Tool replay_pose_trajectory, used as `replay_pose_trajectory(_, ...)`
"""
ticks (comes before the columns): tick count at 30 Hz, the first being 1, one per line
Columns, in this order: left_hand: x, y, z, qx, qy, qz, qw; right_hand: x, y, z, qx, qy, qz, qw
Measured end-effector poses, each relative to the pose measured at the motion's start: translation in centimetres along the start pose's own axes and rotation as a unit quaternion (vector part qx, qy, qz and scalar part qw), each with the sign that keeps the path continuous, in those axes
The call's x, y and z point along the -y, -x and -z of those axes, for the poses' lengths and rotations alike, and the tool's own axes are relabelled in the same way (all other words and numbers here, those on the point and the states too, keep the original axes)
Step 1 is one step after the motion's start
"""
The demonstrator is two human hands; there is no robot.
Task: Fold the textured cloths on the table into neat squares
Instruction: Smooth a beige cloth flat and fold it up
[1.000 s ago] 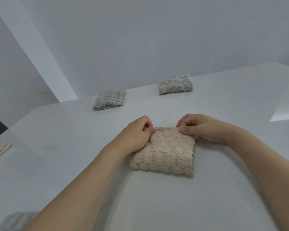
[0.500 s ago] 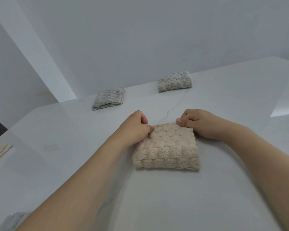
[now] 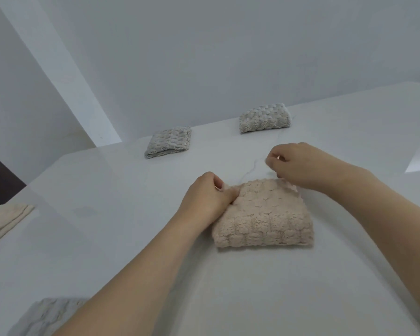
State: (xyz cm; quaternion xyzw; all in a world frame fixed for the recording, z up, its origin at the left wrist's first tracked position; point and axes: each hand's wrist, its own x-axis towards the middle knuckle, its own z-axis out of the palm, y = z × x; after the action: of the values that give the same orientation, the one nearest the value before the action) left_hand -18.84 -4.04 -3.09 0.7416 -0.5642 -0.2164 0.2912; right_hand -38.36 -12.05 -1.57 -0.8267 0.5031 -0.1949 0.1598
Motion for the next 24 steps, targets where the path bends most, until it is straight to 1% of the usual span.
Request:
replay_pose_trajectory(2, 0.2, 0.2, -0.3, 0.002, 0.031, 0.002, 1.000, 1.2, 0.2, -1.5, 0.001, 0.077, 0.023, 0.997)
replay_pose_trajectory(4, 0.2, 0.1, 0.3, 0.025, 0.084, 0.038, 0.995, 1.8, 0.6, -3.2, 0.016, 0.128, 0.061, 0.990)
replay_pose_trajectory(6, 0.3, 0.3, 1.4, 0.056, 0.118, 0.081, 0.988, 1.8, 0.7, -3.7, 0.031, 0.131, 0.058, 0.989)
replay_pose_trajectory(9, 0.5, 1.4, 2.5, 0.129, 0.130, 0.100, 0.978, 1.3, 0.2, -3.7, 0.029, 0.131, 0.029, 0.990)
replay_pose_trajectory(10, 0.4, 1.7, 2.7, 0.146, 0.144, 0.096, 0.974, 1.2, 0.1, -3.7, 0.023, 0.135, 0.018, 0.990)
replay_pose_trajectory(12, 0.4, 1.9, 2.8, 0.145, 0.187, 0.076, 0.969, 0.9, 0.0, -4.0, -0.006, 0.150, 0.009, 0.989)
replay_pose_trajectory(15, 0.3, 1.9, 2.7, 0.127, 0.246, 0.034, 0.960, 0.2, 0.0, -3.8, -0.105, 0.156, 0.036, 0.982)
replay_pose_trajectory(16, 0.4, 2.0, 2.5, 0.133, 0.260, 0.019, 0.956, 0.0, -0.1, -3.6, -0.117, 0.134, 0.027, 0.984)
replay_pose_trajectory(18, 0.8, 2.2, 2.0, 0.147, 0.285, -0.001, 0.947, -0.3, -0.1, -3.3, -0.102, 0.089, -0.019, 0.991)
replay_pose_trajectory(19, 1.1, 2.2, 1.7, 0.143, 0.297, -0.006, 0.944, -0.4, -0.1, -3.4, -0.093, 0.084, -0.031, 0.992)
replay_pose_trajectory(22, 1.6, 2.1, 1.2, 0.105, 0.350, -0.020, 0.931, -0.8, -0.3, -3.5, -0.082, 0.090, -0.046, 0.991)
replay_pose_trajectory(24, 1.9, 1.9, 1.2, 0.110, 0.358, -0.025, 0.927, -0.9, -0.5, -3.4, -0.077, 0.095, -0.056, 0.991)
